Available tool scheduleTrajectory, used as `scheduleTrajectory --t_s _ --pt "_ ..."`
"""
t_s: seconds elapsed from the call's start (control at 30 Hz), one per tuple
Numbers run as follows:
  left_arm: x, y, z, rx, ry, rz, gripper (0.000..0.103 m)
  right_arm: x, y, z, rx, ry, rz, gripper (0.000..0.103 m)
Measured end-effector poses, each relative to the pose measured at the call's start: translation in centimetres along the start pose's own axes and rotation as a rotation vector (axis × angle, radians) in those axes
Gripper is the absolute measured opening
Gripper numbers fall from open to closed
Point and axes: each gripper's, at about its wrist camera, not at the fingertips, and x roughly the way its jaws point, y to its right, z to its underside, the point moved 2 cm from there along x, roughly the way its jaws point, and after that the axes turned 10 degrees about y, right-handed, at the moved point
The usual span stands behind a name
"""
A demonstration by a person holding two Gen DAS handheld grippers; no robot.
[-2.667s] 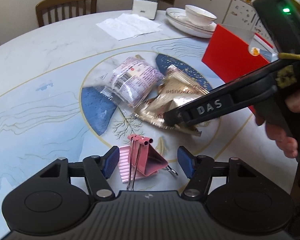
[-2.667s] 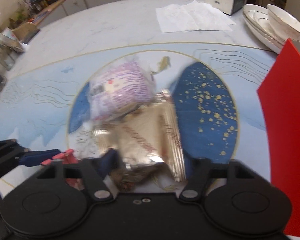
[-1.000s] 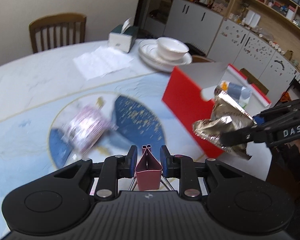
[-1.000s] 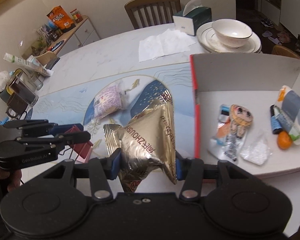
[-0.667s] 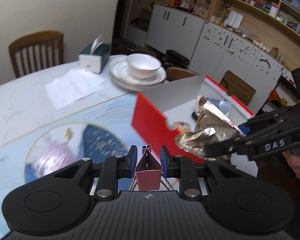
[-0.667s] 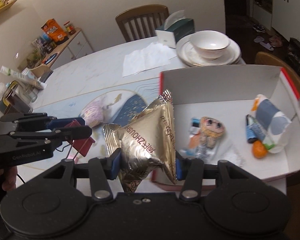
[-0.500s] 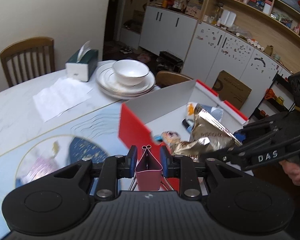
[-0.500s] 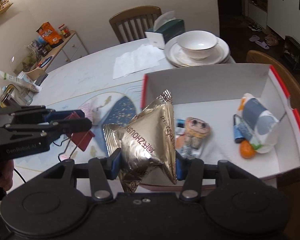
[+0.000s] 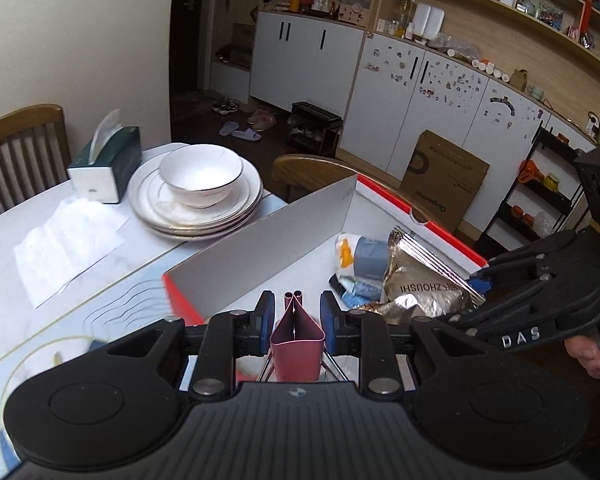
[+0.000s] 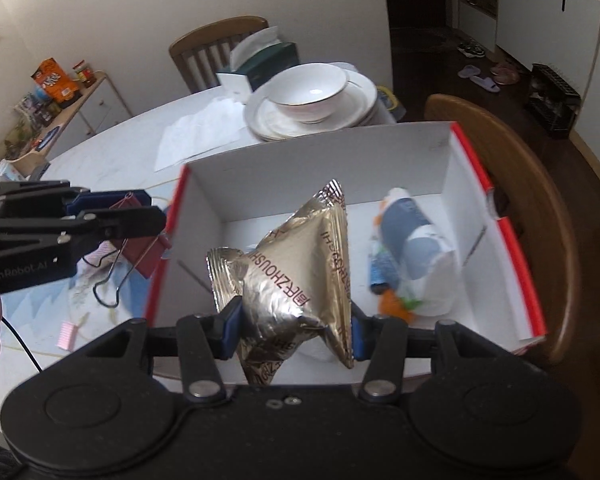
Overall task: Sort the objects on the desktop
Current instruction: 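Carry the gold packet and pink clip with both grippers into the box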
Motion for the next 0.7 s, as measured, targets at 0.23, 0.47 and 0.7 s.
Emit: scheduleTrajectory --t_s 0.23,0.47,0.7 --pt "4.3 0.6 -0.5 0.016 -0.033 -0.005 0.023 0.9 1.4 -0.2 -0.023 -0.028 -0.003 0.049" --pt "7.9 0.7 -0.2 0.048 -0.068 -0.019 0.023 2.5 1.8 -0.3 -0.060 -0.065 -0.006 0.049" --pt "10.9 0.8 0.6 0.086 -0.127 -0.036 0.023 4.4 1.9 -0.1 -0.107 -0.125 -0.015 0.049"
